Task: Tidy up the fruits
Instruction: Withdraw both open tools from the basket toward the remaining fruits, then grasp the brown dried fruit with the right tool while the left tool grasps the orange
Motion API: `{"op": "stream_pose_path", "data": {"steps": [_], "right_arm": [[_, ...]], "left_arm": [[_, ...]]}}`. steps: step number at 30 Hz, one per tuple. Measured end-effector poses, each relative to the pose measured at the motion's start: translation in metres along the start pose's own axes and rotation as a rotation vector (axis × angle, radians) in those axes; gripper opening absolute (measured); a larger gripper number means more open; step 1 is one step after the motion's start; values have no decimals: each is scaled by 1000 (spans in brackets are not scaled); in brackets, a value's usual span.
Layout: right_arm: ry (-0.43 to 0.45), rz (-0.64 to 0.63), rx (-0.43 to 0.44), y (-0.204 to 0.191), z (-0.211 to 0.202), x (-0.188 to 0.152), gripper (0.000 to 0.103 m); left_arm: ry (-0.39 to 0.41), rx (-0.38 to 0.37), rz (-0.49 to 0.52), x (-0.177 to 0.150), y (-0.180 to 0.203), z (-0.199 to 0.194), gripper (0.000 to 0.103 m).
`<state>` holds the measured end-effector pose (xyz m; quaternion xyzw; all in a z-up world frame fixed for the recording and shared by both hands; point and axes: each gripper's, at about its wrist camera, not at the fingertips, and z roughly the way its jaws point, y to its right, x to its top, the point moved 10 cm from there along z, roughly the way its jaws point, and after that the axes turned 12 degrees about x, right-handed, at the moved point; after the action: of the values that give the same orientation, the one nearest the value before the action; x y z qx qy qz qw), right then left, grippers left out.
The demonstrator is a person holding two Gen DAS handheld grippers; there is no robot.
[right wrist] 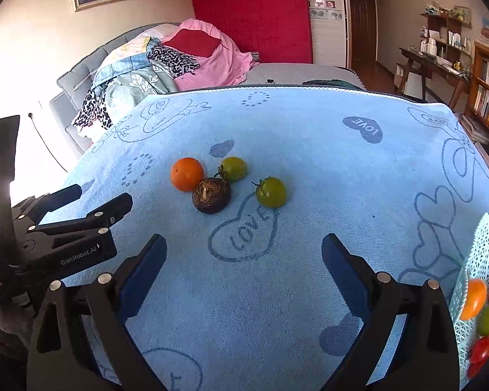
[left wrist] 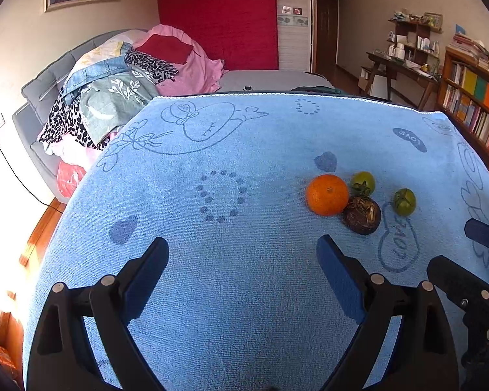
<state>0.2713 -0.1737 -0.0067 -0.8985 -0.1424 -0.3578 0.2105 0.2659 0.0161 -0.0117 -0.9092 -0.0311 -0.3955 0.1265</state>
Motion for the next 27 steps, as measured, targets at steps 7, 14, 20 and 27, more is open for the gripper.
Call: {"op": "stream_pose_path", "data": {"steps": [7,14,20,27], "right_arm": [[-18,-37,5,-6,32,11,97],[-46,-45,22,-13,58,18,87],[-73,-58,24,-17,72,18,79],[-110,-42,33,-14,86,16,60]], "left_arm": [[1,35,-19,0,-16,6,91],[-21,53,-52,-3,-32,15,91],[-26,43,-60,-6,-34,18,91],[-32,36,-45,-9,-30,20,91]]}}
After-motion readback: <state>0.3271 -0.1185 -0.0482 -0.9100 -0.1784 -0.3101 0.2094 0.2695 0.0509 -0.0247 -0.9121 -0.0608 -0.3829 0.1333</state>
